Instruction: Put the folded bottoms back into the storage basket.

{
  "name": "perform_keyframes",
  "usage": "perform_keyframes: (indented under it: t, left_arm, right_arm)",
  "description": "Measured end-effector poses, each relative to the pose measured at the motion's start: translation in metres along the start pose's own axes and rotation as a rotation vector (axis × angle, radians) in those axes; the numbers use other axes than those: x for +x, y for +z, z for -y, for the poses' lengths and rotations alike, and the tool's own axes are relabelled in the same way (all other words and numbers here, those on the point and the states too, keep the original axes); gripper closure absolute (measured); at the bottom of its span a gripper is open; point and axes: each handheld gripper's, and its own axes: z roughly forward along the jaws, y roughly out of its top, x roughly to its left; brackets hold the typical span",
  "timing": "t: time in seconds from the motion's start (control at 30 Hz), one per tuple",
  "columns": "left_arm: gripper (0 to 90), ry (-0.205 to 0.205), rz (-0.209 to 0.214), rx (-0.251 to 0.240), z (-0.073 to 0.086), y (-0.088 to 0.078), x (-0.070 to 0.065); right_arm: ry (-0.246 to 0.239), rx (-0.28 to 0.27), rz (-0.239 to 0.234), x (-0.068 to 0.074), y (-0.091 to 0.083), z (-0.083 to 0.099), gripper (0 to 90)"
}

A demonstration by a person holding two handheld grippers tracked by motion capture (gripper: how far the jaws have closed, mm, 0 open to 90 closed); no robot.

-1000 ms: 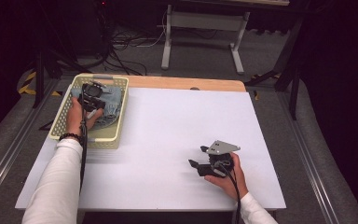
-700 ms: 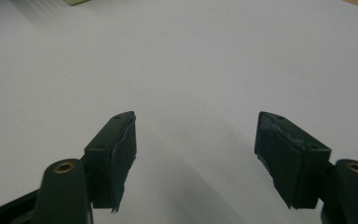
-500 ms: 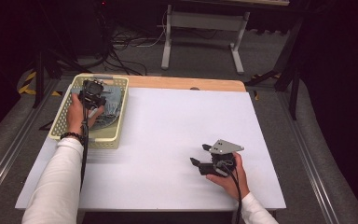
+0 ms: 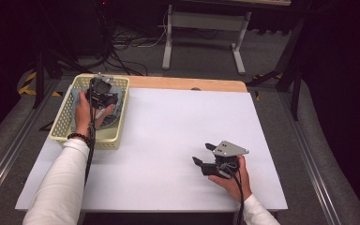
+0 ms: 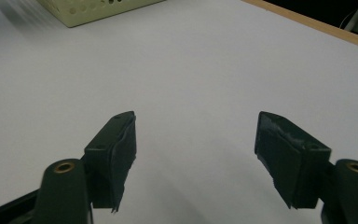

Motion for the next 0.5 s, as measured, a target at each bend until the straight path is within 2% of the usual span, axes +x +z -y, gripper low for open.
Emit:
perform_keyframes:
  t: [0.17,0.27,0.5]
  left_arm:
    - [38.6,0.01,0.028,-0.019,-0.002,-0.002,-0.006]
    - [33.0,0.005,0.032,-0.041,-0.003,-0.003,-0.01]
    - [20.7,0.009,0.054,-0.048,-0.005,-0.003,-0.017]
  right_arm:
    - [-0.012,-0.001,0.006,0.0,-0.001,0.0,29.2]
    - [-0.005,-0.014,-0.011,-0.001,-0.002,0.0,28.3]
    - [-0.016,-0.029,0.014,-0.001,-0.005,-0.001,26.6]
